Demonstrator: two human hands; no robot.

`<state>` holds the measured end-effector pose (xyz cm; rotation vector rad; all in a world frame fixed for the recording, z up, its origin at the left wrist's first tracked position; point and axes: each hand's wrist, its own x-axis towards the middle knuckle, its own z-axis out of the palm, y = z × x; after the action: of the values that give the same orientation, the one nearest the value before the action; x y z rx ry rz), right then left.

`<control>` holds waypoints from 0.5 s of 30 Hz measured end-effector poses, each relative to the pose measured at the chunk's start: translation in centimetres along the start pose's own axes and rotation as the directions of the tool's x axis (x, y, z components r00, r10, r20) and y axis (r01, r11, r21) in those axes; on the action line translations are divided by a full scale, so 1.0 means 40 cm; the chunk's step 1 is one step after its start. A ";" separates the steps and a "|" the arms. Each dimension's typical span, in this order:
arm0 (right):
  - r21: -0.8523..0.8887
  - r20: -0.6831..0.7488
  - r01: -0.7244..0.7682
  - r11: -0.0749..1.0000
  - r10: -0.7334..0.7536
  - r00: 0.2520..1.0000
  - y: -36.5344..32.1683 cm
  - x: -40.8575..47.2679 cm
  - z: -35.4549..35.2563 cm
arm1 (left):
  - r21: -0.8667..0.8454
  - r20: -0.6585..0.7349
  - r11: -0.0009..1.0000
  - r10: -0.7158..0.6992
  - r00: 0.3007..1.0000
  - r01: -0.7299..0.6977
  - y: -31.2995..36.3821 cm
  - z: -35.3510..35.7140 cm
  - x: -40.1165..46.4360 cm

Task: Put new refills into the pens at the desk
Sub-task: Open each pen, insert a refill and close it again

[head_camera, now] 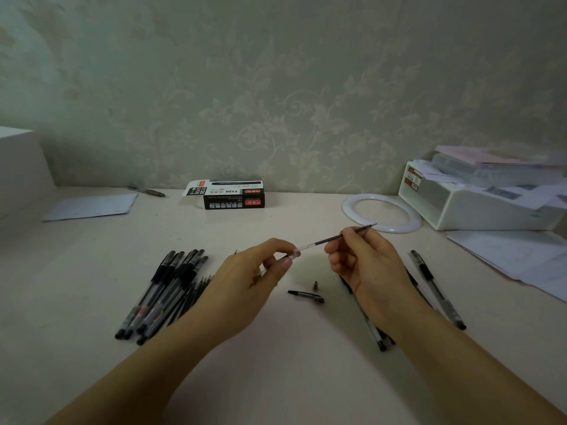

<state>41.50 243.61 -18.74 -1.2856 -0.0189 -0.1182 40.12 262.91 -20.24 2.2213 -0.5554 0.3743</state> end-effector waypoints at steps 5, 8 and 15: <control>0.022 0.000 -0.010 1.000 0.010 1.000 -0.001 -0.001 0.001 | -0.008 -0.004 1.000 -0.014 1.000 0.014 -0.001 0.001 -0.002; 0.034 0.004 -0.009 0.999 0.008 1.000 -0.003 -0.001 0.000 | -0.032 -0.009 0.999 -0.018 1.000 0.018 -0.002 -0.001 -0.001; -0.014 0.027 0.012 1.000 -0.011 1.000 -0.002 0.000 -0.004 | -0.022 0.001 1.000 -0.016 1.000 0.017 0.001 -0.001 -0.003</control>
<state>41.49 243.44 -18.71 -1.3017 -0.0490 -0.1110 40.00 262.93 -20.23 2.2035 -0.5386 0.3576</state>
